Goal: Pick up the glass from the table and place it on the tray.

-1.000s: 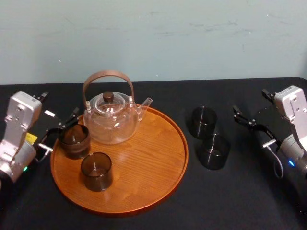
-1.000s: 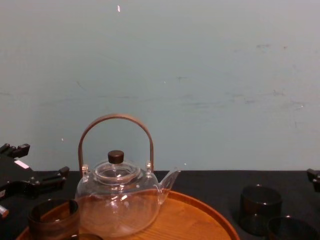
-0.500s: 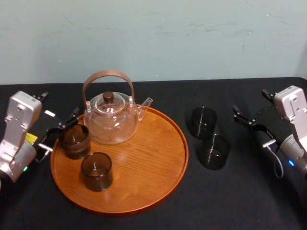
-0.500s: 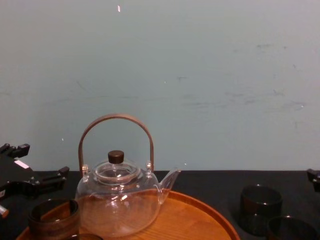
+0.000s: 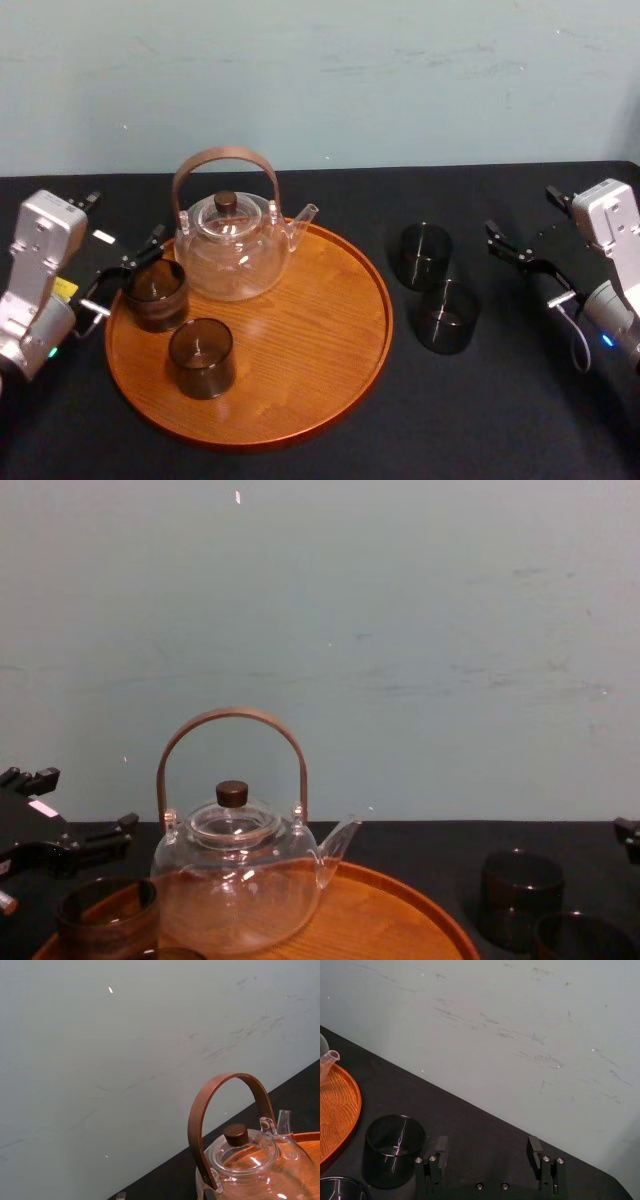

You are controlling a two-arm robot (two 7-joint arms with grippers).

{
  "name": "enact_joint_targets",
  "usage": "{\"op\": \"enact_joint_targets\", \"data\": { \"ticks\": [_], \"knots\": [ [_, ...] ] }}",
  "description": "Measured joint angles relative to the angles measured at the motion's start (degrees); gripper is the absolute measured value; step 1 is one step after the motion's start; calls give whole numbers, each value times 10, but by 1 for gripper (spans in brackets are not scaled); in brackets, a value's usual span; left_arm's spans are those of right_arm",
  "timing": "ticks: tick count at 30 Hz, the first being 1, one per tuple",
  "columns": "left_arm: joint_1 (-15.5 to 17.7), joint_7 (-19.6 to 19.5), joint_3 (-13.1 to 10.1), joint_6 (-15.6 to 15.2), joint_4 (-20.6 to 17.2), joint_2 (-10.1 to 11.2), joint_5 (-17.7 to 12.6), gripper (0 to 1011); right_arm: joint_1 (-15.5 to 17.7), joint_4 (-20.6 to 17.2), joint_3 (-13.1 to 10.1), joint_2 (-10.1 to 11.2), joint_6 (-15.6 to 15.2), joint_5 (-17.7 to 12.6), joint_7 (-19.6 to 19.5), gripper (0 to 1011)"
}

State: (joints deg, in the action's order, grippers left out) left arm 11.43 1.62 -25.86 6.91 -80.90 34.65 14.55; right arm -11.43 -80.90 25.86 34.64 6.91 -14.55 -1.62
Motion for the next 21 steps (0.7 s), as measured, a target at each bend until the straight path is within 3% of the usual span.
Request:
{"op": "enact_joint_targets", "data": {
  "ticks": [14, 21],
  "knots": [
    [0, 0, 0, 0, 0, 0, 0, 1002, 0, 1, -3, -1, 0, -1, 14, 1002],
    [0, 0, 0, 0, 0, 0, 0, 1001, 20, -34, -8, 12, -5, -3, 42, 1002]
  ]
}}
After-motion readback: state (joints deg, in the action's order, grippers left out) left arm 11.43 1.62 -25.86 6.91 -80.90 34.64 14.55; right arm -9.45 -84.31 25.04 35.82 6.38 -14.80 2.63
